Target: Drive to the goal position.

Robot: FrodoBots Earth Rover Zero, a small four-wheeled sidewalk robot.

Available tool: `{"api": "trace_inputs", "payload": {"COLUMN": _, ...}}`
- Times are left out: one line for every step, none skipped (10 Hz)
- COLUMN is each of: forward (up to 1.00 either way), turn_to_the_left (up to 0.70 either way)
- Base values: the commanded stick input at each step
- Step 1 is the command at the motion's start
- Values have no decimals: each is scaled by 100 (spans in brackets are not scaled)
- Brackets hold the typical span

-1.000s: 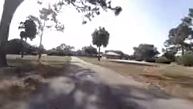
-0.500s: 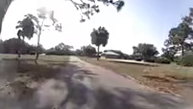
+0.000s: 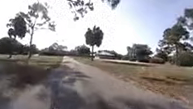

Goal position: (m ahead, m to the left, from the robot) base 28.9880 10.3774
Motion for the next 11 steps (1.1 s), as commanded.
{"api": "trace_inputs", "payload": {"forward": 100, "turn_to_the_left": 40}}
{"api": "trace_inputs", "payload": {"forward": 100, "turn_to_the_left": 40}}
{"api": "trace_inputs", "payload": {"forward": 100, "turn_to_the_left": 40}}
{"api": "trace_inputs", "payload": {"forward": 100, "turn_to_the_left": 21}}
{"api": "trace_inputs", "payload": {"forward": 100, "turn_to_the_left": 0}}
{"api": "trace_inputs", "payload": {"forward": 100, "turn_to_the_left": 0}}
{"api": "trace_inputs", "payload": {"forward": 100, "turn_to_the_left": 0}}
{"api": "trace_inputs", "payload": {"forward": 100, "turn_to_the_left": 0}}
{"api": "trace_inputs", "payload": {"forward": 100, "turn_to_the_left": 0}}
{"api": "trace_inputs", "payload": {"forward": 100, "turn_to_the_left": 0}}
{"api": "trace_inputs", "payload": {"forward": 100, "turn_to_the_left": 0}}
